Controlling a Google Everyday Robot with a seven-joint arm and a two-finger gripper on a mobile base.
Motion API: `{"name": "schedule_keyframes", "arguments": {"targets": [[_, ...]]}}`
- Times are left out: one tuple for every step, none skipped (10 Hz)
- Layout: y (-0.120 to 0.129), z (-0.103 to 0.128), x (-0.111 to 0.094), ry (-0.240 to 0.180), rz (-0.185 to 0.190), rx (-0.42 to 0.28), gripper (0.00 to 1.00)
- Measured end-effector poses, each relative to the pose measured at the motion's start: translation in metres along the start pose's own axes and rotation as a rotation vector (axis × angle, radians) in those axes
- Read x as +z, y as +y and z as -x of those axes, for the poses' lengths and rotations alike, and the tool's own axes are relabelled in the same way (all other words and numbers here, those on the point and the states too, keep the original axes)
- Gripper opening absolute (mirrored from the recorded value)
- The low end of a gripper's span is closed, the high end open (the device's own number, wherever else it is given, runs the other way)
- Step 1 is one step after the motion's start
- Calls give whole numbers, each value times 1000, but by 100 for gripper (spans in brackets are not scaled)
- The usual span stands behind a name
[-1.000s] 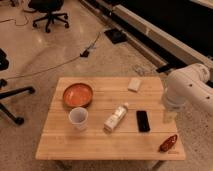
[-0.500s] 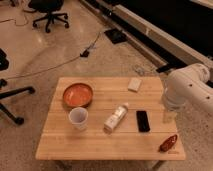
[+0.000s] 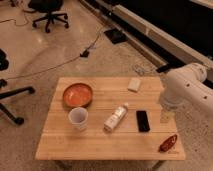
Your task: Stand the bottle upright
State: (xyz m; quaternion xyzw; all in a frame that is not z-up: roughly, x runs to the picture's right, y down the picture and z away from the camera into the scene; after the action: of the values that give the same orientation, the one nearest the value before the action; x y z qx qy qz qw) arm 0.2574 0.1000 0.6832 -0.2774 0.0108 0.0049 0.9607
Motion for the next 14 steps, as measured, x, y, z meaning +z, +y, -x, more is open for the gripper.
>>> {"name": "schedule_keyframes", "arguments": {"targets": [[0, -1, 0, 0, -1, 1, 65], [0, 0, -1, 1, -2, -3, 65], [1, 6, 0, -1, 2, -19, 65], [2, 13, 2, -2, 6, -24, 65], [1, 23, 4, -6, 10, -30, 65], [0, 37, 7, -9, 12, -39, 65], [2, 39, 9, -10, 17, -41, 65], [3, 40, 11, -10, 25, -43, 65], [2, 45, 13, -15, 30, -44, 65], [-1, 51, 19, -11, 44, -52, 65], [-9, 63, 23, -11, 41, -67, 65], [-8, 63, 26, -5, 45, -74, 65], [-4, 60, 28, 0, 49, -73, 65], [-4, 63, 29, -1, 46, -84, 65]]}}
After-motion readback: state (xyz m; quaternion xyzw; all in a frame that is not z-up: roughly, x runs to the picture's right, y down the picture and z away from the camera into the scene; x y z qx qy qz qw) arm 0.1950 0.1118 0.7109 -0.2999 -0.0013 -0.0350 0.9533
